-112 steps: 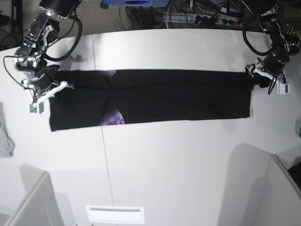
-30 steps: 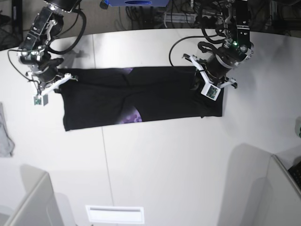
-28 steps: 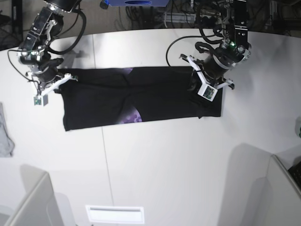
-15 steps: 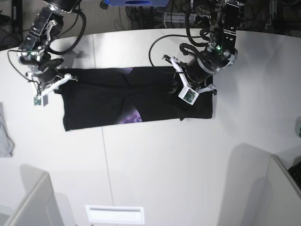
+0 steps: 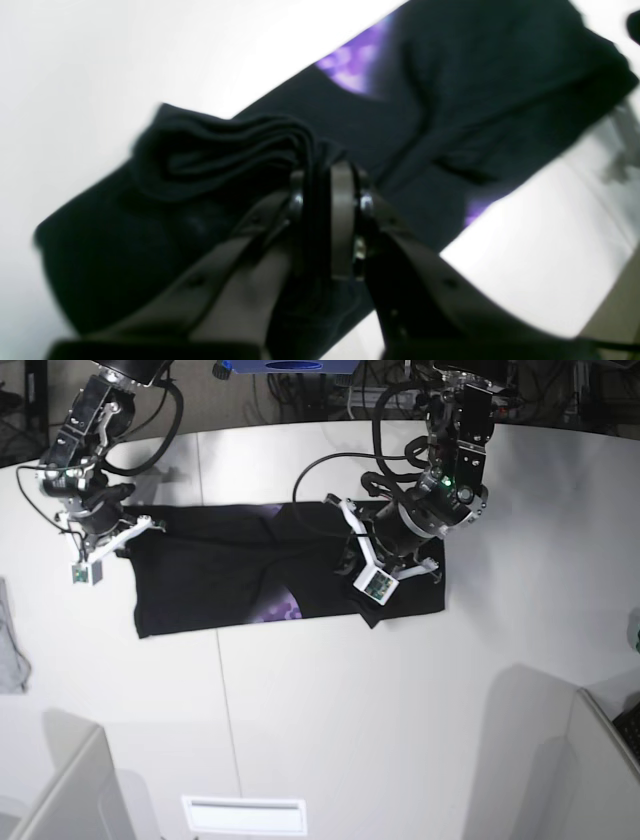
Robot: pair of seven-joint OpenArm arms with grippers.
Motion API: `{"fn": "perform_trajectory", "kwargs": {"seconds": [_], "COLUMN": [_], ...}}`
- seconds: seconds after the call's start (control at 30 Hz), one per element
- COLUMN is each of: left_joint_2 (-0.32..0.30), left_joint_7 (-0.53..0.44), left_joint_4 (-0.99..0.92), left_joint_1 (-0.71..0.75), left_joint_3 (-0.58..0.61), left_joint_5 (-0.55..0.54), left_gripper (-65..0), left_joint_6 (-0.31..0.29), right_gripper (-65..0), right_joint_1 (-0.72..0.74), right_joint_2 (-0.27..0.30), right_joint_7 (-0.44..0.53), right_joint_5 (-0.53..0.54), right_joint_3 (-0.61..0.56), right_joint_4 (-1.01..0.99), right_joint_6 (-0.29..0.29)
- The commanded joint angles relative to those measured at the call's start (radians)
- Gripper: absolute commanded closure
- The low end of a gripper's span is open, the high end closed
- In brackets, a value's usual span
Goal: Fold the T-shirt properly
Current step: 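Lift the strip end with the left gripper and fold it toward the right gripper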
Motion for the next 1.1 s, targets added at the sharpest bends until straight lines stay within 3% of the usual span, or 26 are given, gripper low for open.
{"fn": "perform_trajectory", "kwargs": {"seconds": [0.0, 1.07], "left_joint_2": [0.005, 0.023], "left_joint_7": [-0.022, -0.025], "left_joint_4": [0.010, -0.147], "left_joint_1": [-0.013, -0.078], "left_joint_3": [0.014, 0.090], "left_joint_5": [-0.017, -0.017], "left_gripper": [0.0, 0.0], "left_joint_6": [-0.003, -0.003], "right_gripper": [0.0, 0.0], "right_joint_1": [0.010, 0.019], "right_joint_2": [0.008, 0.008], "right_joint_7": [0.021, 0.021], "right_joint_5": [0.011, 0.011], "right_joint_3": [0.003, 0.003], "right_joint_4": [0.013, 0.012], "right_joint_6": [0.004, 0.004]}}
